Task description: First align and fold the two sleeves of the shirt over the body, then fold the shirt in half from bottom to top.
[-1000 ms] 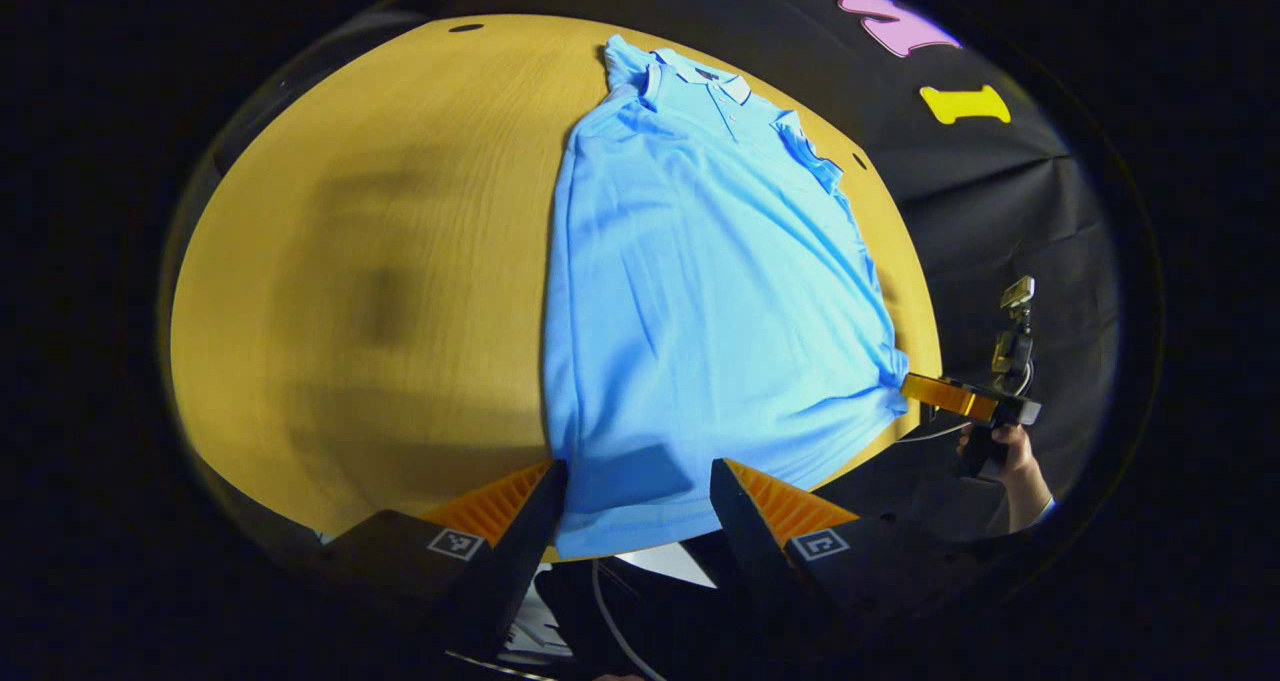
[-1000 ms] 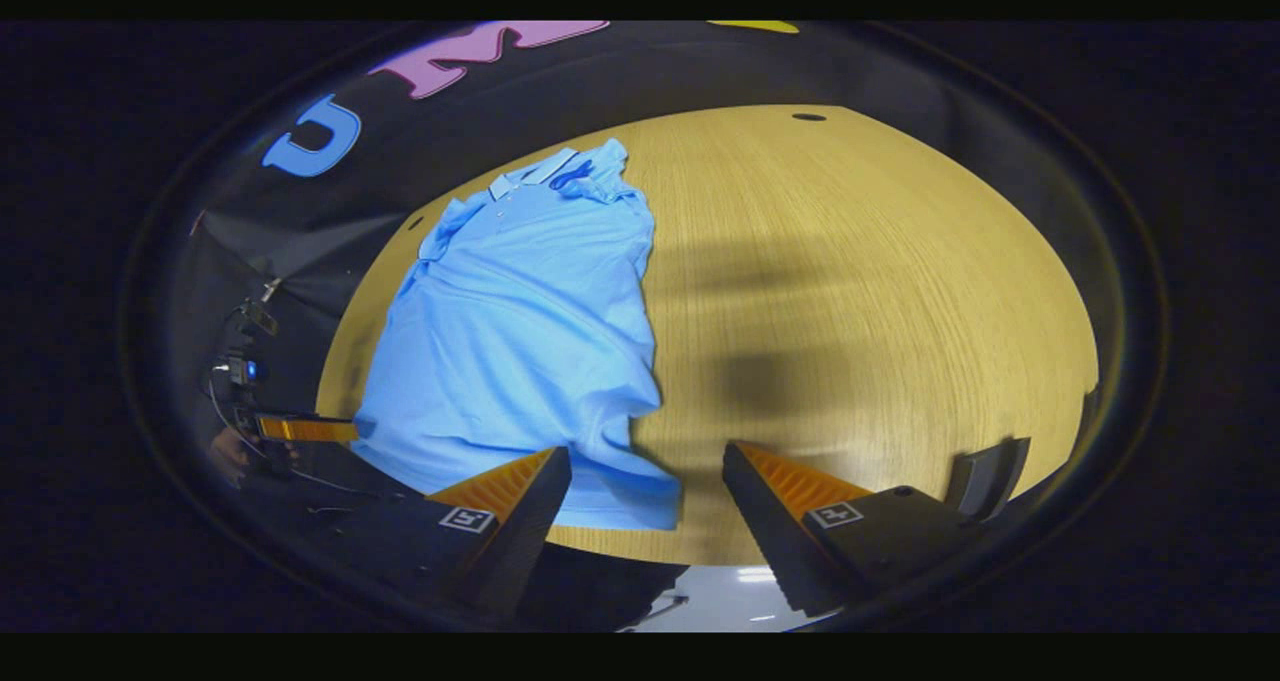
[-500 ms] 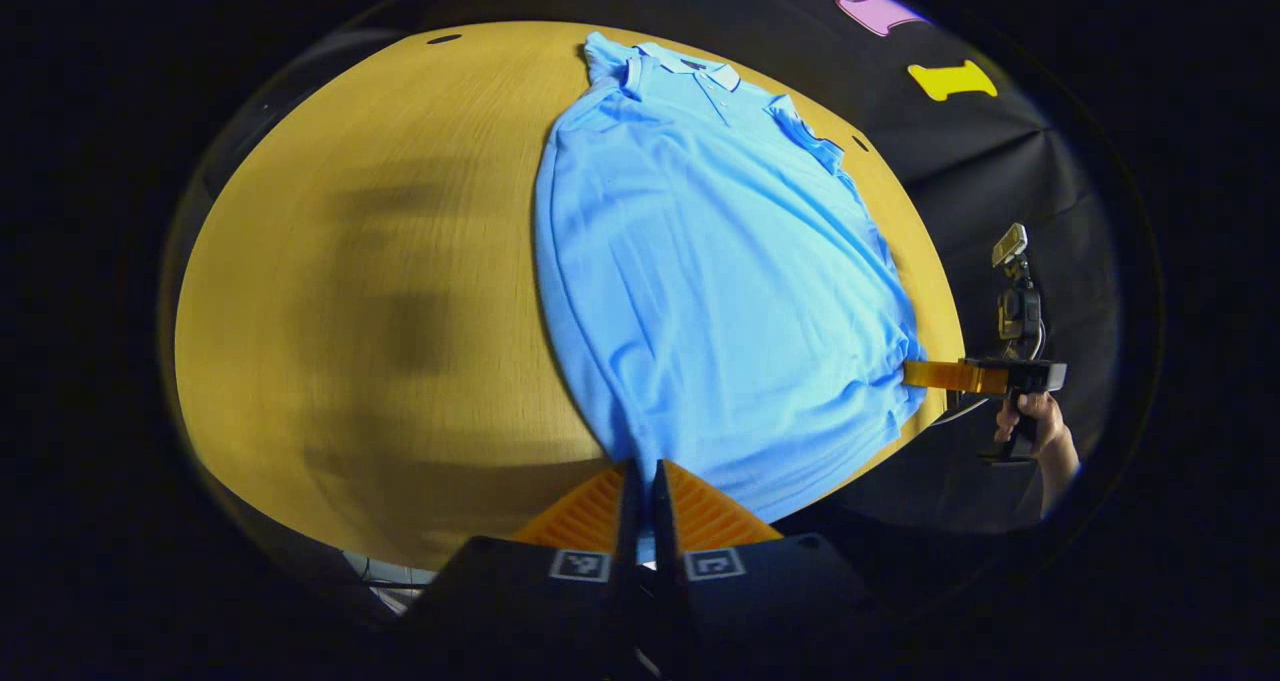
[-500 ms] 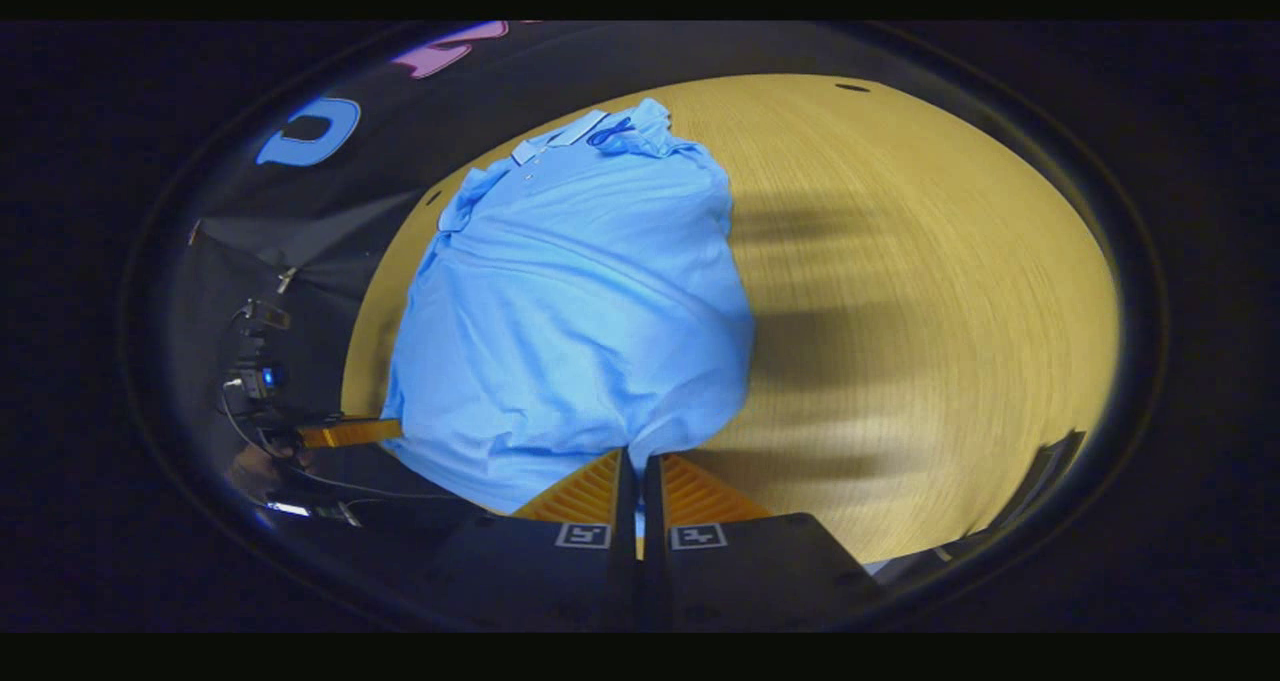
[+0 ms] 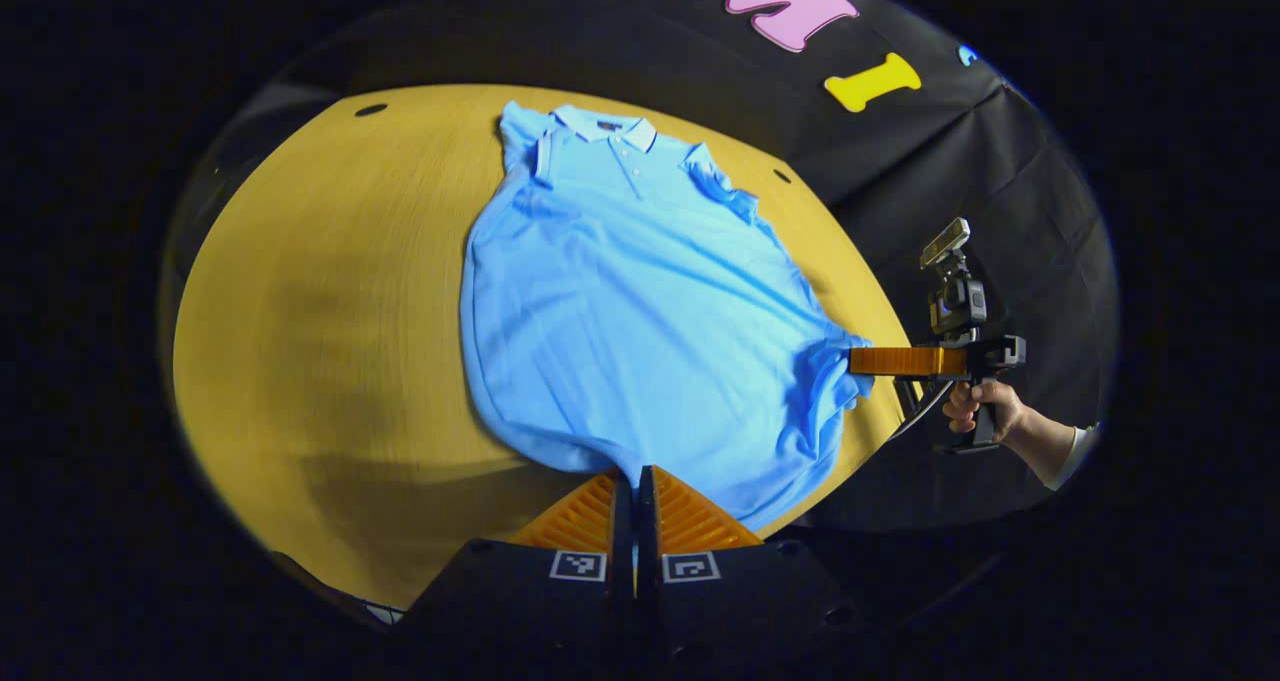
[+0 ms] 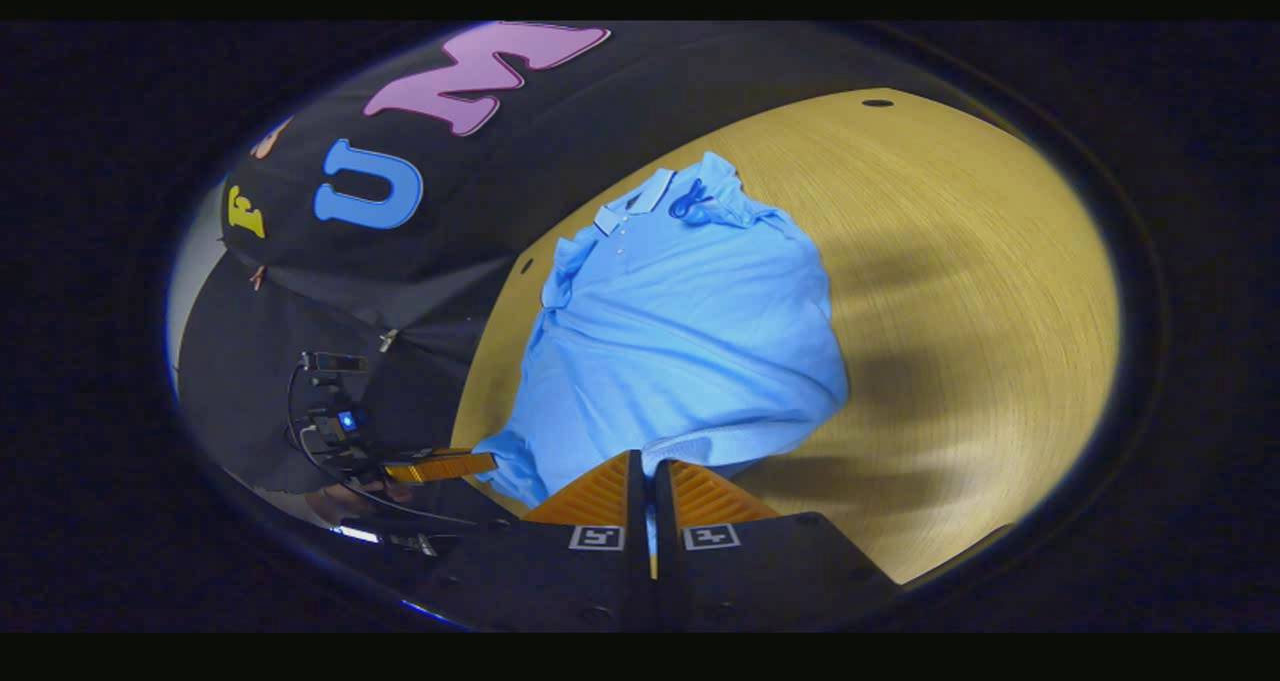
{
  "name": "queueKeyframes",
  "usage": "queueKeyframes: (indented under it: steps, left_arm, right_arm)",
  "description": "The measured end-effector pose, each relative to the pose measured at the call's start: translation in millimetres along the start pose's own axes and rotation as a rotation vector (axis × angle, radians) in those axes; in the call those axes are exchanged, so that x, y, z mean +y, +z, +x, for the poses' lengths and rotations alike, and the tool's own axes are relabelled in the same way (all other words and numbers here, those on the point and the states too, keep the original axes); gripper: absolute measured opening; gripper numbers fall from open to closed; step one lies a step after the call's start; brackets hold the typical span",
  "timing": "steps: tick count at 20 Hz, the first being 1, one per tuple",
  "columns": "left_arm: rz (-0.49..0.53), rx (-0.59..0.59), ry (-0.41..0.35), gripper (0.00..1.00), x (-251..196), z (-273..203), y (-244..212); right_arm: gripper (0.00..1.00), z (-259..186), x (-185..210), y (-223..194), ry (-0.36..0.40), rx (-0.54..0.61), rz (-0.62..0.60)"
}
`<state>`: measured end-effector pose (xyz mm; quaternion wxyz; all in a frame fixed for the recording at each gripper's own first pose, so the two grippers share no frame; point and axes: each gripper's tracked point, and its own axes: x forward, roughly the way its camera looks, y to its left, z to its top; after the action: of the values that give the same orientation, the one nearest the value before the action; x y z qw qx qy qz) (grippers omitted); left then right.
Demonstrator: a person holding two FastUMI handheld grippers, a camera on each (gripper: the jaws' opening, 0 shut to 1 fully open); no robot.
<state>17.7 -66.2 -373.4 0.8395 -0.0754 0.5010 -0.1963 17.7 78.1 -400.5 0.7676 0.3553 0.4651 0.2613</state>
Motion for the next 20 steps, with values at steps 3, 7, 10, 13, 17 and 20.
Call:
queueKeyframes:
  steps: [3,7,10,13,17,20]
  left_arm:
    - [0.036,-0.085,-0.012,0.06,-7.9,-4.2,53.3]
    - [0.08,-0.198,-0.007,0.06,-9.5,-7.6,139.4]
    - [0.095,-0.301,0.02,0.06,-1.0,-5.4,218.5]
    - [0.1,-0.404,0.083,0.01,14.3,2.0,292.0]
    - [0.083,-0.515,0.204,0.06,47.5,23.7,370.7]
    - [0.0,-0.524,0.281,0.06,85.1,62.8,405.8]
  right_arm:
    - [0.07,13.2,31.6,35.8,0.078,-0.056,-0.029]
    - [0.08,28.1,59.3,93.9,0.137,-0.107,-0.101]
    - [0.06,41.0,75.4,156.1,0.163,-0.173,-0.159]
    - [0.07,56.1,87.1,228.9,0.162,-0.236,-0.223]
    - [0.07,91.4,82.9,323.6,0.09,-0.314,-0.296]
    - [0.07,130.6,41.4,363.1,-0.023,-0.303,-0.304]
